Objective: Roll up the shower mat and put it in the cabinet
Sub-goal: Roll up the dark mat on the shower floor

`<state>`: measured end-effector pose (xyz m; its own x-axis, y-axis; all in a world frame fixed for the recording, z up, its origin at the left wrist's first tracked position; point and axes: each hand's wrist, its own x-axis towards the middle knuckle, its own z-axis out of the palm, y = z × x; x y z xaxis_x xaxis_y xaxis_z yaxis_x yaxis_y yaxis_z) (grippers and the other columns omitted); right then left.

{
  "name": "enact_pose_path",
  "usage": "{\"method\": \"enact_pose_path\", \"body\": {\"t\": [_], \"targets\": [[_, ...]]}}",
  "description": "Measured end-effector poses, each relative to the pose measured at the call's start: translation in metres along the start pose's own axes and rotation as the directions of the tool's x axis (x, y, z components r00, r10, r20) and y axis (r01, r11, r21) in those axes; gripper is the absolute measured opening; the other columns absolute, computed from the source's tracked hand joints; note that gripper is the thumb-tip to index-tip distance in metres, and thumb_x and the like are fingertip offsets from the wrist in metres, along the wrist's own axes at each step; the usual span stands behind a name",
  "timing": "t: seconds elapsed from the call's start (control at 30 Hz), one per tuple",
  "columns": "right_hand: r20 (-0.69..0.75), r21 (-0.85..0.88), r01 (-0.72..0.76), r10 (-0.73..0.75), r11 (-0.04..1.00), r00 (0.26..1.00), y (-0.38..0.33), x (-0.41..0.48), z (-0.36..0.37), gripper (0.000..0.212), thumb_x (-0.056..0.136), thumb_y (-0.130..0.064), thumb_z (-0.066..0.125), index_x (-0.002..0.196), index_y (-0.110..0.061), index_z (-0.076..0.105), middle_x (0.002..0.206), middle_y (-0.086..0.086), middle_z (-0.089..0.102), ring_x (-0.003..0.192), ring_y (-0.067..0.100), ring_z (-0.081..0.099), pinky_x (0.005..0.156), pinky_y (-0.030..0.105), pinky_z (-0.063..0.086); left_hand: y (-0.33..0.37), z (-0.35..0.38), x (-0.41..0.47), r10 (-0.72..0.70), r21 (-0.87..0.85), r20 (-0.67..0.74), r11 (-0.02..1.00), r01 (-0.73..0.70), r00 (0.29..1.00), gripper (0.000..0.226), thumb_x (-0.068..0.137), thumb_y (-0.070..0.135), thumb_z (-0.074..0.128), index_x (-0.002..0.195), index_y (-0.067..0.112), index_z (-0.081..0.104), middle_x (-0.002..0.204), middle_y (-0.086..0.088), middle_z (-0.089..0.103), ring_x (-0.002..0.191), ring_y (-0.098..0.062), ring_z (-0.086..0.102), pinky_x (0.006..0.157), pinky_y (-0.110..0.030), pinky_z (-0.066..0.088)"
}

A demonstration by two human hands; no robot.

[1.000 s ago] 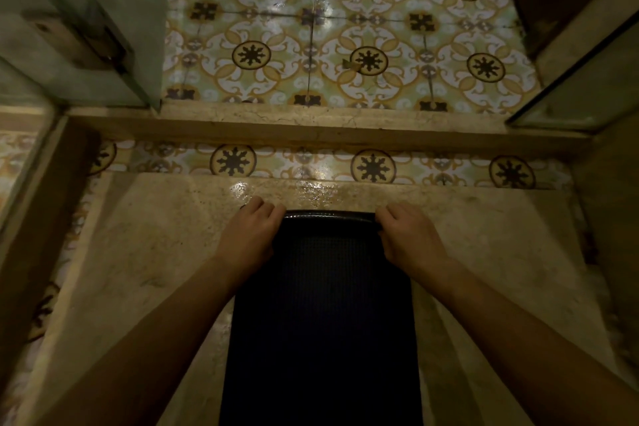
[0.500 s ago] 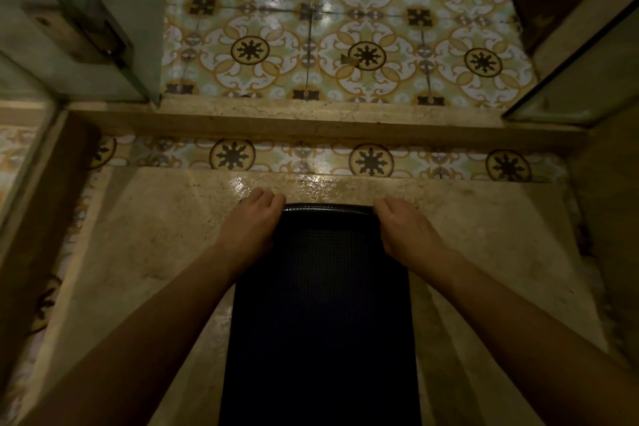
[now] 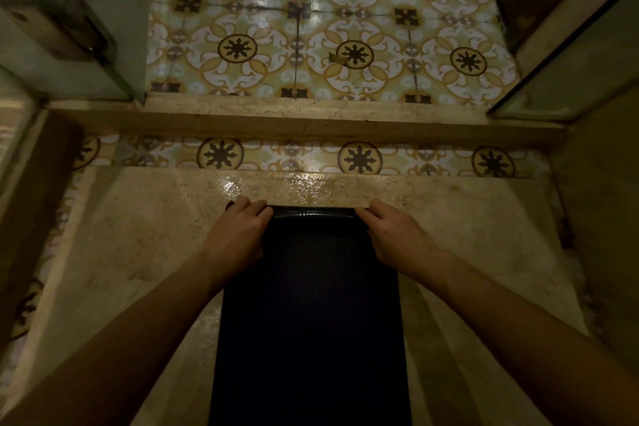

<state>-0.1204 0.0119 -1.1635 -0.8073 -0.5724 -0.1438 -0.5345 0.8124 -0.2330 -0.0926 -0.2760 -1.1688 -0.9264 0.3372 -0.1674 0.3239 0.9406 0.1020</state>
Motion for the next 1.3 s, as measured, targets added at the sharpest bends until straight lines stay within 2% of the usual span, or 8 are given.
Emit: {"method": "enact_pose_path", "body": {"t": [0.13,0.27,0.5,0.7,0.93,1.1,1.2,1.3], "targets": [[0.045,-0.089,-0.079,0.083,0.993,0.996,-0.009,0.01,-0.001,0.039,0.074,-0.003,0.067,0.111,-0.01,0.058,0.101,0.006,0.056,0.081,0.023,0.057,0.061,0.029,0.039,-0.005,-0.01,0.008,0.028,-0.024,0.064,0.999,-0.027,0.998,0.028,0.081,0.016,0.062,0.109,0.015,0.063,0.108,0.0,0.066,0.098,-0.023,0.05,0.078,-0.03,0.045],[0.078,-0.094,-0.117,0.124,0.989,0.989,-0.014,0.009,-0.002,0.044,0.077,-0.004,0.066,0.118,-0.013,0.053,0.108,0.005,0.055,0.086,0.024,0.058,0.068,0.035,0.051,-0.001,-0.02,0.017,-0.01,-0.012,0.049,1.0,0.011,0.999,0.018,0.082,0.016,0.062,0.1,0.016,0.061,0.092,-0.005,0.068,0.098,-0.025,0.052,0.067,-0.036,0.048],[0.126,0.02,-0.113,0.11,0.993,0.986,-0.008,0.006,-0.011,0.032,0.086,-0.014,0.058,0.118,-0.013,0.059,0.103,0.007,0.057,0.085,0.027,0.06,0.07,0.036,0.052,-0.006,-0.028,0.024,-0.048,-0.117,0.235,0.99,0.078,0.971,0.026,0.075,0.012,0.066,0.099,0.019,0.07,0.095,-0.006,0.071,0.09,-0.026,0.064,0.07,-0.032,0.054],[0.072,0.056,-0.171,0.167,0.984,0.983,-0.007,0.011,-0.017,0.028,0.083,-0.009,0.063,0.112,-0.01,0.062,0.11,0.009,0.056,0.093,0.027,0.057,0.077,0.039,0.052,0.0,-0.03,0.024,-0.065,-0.148,0.146,0.985,0.087,0.987,0.011,0.076,0.007,0.063,0.084,0.014,0.063,0.086,-0.012,0.068,0.083,-0.032,0.064,0.067,-0.034,0.052],[0.159,0.039,-0.185,0.177,0.982,0.971,-0.006,0.01,-0.02,0.037,0.083,-0.017,0.066,0.119,-0.011,0.061,0.114,0.01,0.057,0.099,0.028,0.058,0.084,0.035,0.05,-0.006,-0.029,0.021,-0.022,-0.17,0.238,0.983,0.064,0.971,0.02,0.081,0.011,0.063,0.099,0.014,0.071,0.092,-0.01,0.071,0.09,-0.027,0.065,0.075,-0.034,0.056],[0.195,0.078,-0.167,0.149,0.983,0.969,-0.003,0.005,-0.023,0.037,0.083,-0.016,0.063,0.12,-0.015,0.063,0.114,0.009,0.059,0.101,0.027,0.058,0.088,0.035,0.049,-0.006,-0.025,0.021,-0.031,-0.214,0.138,0.975,0.061,0.99,0.025,0.077,0.008,0.064,0.096,0.02,0.051,0.087,-0.01,0.065,0.082,-0.027,0.057,0.063,-0.032,0.047],[0.161,0.05,-0.158,0.149,0.986,0.976,-0.004,0.004,-0.022,0.031,0.082,-0.016,0.064,0.113,-0.015,0.062,0.109,0.008,0.061,0.096,0.027,0.059,0.081,0.036,0.05,-0.006,-0.022,0.02,-0.034,-0.226,0.119,0.972,0.061,0.992,0.032,0.078,0.009,0.067,0.105,0.02,0.055,0.095,-0.008,0.067,0.091,-0.025,0.057,0.073,-0.036,0.053],[0.154,0.08,-0.144,0.13,0.986,0.979,-0.005,0.003,-0.022,0.029,0.081,-0.014,0.066,0.109,-0.014,0.064,0.109,0.006,0.059,0.096,0.024,0.058,0.081,0.035,0.05,-0.007,-0.021,0.017,0.012,-0.205,0.165,0.979,0.022,0.986,0.026,0.075,0.01,0.066,0.1,0.018,0.064,0.094,-0.005,0.068,0.093,-0.023,0.059,0.072,-0.03,0.048]]}}
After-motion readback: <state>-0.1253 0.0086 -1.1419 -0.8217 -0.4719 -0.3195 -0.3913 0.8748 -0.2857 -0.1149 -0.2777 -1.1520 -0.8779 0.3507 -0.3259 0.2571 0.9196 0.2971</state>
